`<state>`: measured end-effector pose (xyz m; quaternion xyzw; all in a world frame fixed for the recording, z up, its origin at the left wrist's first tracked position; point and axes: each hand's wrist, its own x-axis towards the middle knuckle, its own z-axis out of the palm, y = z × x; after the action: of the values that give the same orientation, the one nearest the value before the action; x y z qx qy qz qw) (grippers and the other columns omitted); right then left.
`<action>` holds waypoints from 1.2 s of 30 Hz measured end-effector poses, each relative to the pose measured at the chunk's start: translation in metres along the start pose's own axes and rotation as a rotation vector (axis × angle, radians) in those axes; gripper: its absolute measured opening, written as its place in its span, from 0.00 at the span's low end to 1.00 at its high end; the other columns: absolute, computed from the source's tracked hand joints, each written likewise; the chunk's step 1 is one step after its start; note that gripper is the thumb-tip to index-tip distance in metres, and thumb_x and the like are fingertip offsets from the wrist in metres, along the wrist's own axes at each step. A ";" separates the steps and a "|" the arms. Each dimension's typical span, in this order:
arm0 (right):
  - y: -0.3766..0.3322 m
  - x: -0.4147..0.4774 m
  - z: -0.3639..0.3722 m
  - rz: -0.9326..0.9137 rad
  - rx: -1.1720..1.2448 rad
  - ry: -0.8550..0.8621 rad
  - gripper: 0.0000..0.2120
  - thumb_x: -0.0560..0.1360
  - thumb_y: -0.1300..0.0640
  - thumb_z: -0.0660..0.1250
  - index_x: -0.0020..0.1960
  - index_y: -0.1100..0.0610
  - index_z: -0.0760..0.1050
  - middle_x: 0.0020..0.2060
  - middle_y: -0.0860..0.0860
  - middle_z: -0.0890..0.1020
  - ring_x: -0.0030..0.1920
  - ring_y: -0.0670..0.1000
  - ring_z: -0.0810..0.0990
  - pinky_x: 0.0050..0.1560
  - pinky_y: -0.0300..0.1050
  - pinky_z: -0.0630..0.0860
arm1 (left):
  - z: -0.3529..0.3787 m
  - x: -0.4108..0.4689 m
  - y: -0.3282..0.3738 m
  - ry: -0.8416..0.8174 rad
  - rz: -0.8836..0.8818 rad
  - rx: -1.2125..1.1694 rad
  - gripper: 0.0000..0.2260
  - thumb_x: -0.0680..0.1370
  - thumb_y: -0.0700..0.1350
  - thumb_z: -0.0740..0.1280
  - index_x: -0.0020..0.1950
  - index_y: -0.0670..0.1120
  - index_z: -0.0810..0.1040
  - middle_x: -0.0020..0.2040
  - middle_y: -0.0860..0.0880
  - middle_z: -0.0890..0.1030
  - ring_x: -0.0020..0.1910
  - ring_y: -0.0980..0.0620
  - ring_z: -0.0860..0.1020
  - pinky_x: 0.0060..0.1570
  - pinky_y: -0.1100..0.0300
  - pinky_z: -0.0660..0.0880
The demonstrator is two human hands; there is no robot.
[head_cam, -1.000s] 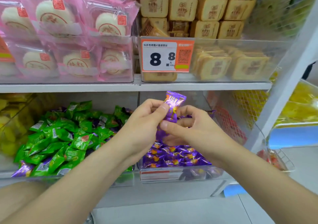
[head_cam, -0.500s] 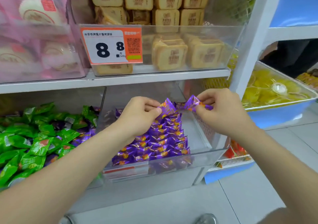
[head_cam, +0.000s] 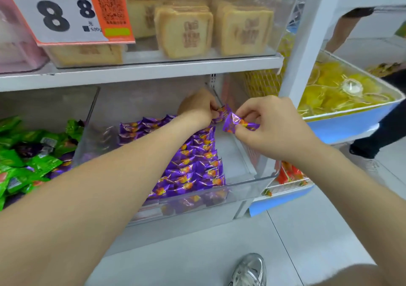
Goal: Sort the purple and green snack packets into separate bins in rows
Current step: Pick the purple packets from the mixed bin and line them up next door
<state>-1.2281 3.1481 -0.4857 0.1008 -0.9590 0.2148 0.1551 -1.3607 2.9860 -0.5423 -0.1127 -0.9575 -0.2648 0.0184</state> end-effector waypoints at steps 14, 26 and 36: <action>0.012 0.009 0.004 -0.033 0.006 -0.041 0.04 0.73 0.50 0.75 0.47 0.48 0.84 0.36 0.42 0.86 0.40 0.42 0.84 0.48 0.34 0.76 | 0.031 0.018 0.002 0.136 0.066 0.366 0.07 0.77 0.41 0.71 0.53 0.47 0.86 0.53 0.44 0.84 0.54 0.40 0.81 0.50 0.53 0.72; 0.009 0.011 0.014 -0.160 -0.099 -0.116 0.19 0.73 0.54 0.78 0.54 0.44 0.68 0.44 0.42 0.83 0.52 0.54 0.81 0.58 0.58 0.74 | -0.055 -0.080 -0.003 -0.286 0.363 -0.232 0.21 0.71 0.38 0.76 0.63 0.51 0.82 0.53 0.56 0.86 0.50 0.58 0.84 0.49 0.66 0.79; 0.005 0.008 0.000 -0.123 0.185 0.193 0.06 0.76 0.57 0.73 0.52 0.51 0.83 0.39 0.43 0.86 0.39 0.41 0.84 0.46 0.37 0.79 | -0.047 -0.083 -0.009 0.020 0.228 -0.008 0.11 0.82 0.44 0.70 0.63 0.47 0.85 0.56 0.48 0.86 0.56 0.47 0.82 0.51 0.62 0.69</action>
<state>-1.2371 3.1521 -0.4846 0.1519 -0.9078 0.3009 0.2494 -1.2833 2.9379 -0.5140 -0.2184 -0.9372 -0.2659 0.0574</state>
